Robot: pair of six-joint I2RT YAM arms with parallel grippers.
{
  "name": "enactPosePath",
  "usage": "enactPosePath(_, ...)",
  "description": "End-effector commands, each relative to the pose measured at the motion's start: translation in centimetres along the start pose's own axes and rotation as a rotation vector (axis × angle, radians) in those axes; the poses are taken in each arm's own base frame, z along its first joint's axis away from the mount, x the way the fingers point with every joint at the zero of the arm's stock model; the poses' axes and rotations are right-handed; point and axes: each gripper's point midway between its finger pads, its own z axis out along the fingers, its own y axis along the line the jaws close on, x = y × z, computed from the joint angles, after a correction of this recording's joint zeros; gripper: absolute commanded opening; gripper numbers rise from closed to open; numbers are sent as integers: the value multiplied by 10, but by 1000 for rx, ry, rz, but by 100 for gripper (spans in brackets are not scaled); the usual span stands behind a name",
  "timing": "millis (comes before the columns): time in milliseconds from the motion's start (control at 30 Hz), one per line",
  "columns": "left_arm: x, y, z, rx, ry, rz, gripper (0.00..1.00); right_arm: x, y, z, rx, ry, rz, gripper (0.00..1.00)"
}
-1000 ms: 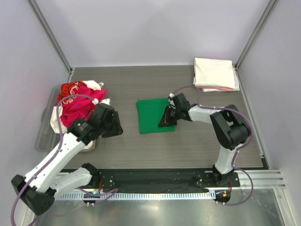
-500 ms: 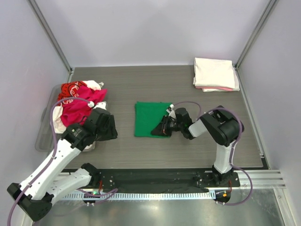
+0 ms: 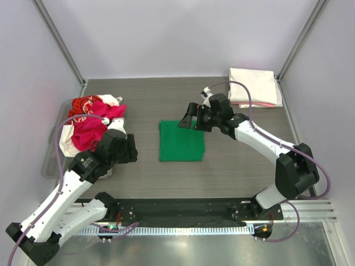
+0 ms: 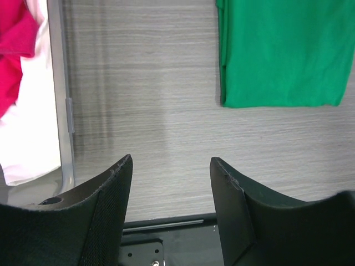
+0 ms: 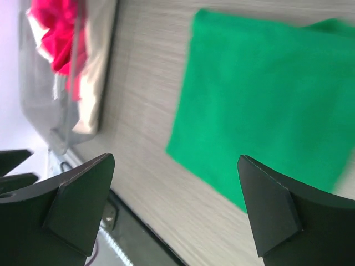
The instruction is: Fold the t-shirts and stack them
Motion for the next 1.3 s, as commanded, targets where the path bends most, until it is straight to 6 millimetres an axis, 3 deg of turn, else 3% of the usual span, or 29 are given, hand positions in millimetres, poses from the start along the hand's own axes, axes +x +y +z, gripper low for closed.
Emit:
enactPosePath(0, -20, -1, -2, 10, -94, 0, 59, -14, -59, -20, 168, 12, 8, 100)
enactPosePath(133, -19, -2, -2, 19, -100, -6, 60, -38, -82, -21, 175, -8, 19, 100)
enactPosePath(233, -18, -1, -1, 18, -98, -10, 60, -45, -103, -10, 203, 9, 13, 100)
enactPosePath(433, -17, -2, 0, 19, -93, -10, 60, -37, -139, 24, 215, 56, 5, 99)
enactPosePath(667, -15, -4, 4, 15, -73, -6, 60, -11, -177, 68, 204, 126, 34, 95)
enactPosePath(833, -14, -3, 5, 11, -69, -5, 60, 16, -183, 96, 91, 160, 135, 82)
enactPosePath(900, -14, -3, 5, 8, -70, -4, 60, 20, -175, 100, 24, 146, 151, 75)
enactPosePath(933, -14, -2, 5, 6, -72, -7, 60, 33, -176, 98, 14, 163, 192, 68)
enactPosePath(1000, -15, 0, 4, 0, -77, -9, 60, 33, -168, 96, -32, 141, 192, 64)
enactPosePath(1033, -16, 0, 4, 0, -79, -9, 59, 43, -164, 92, -56, 159, 218, 61)
enactPosePath(1167, -16, 0, 4, -2, -81, -11, 60, 45, -146, 81, -144, 146, 196, 51)
enactPosePath(1267, -16, 0, 3, 1, -83, -12, 59, 47, -140, 78, -187, 147, 201, 35)
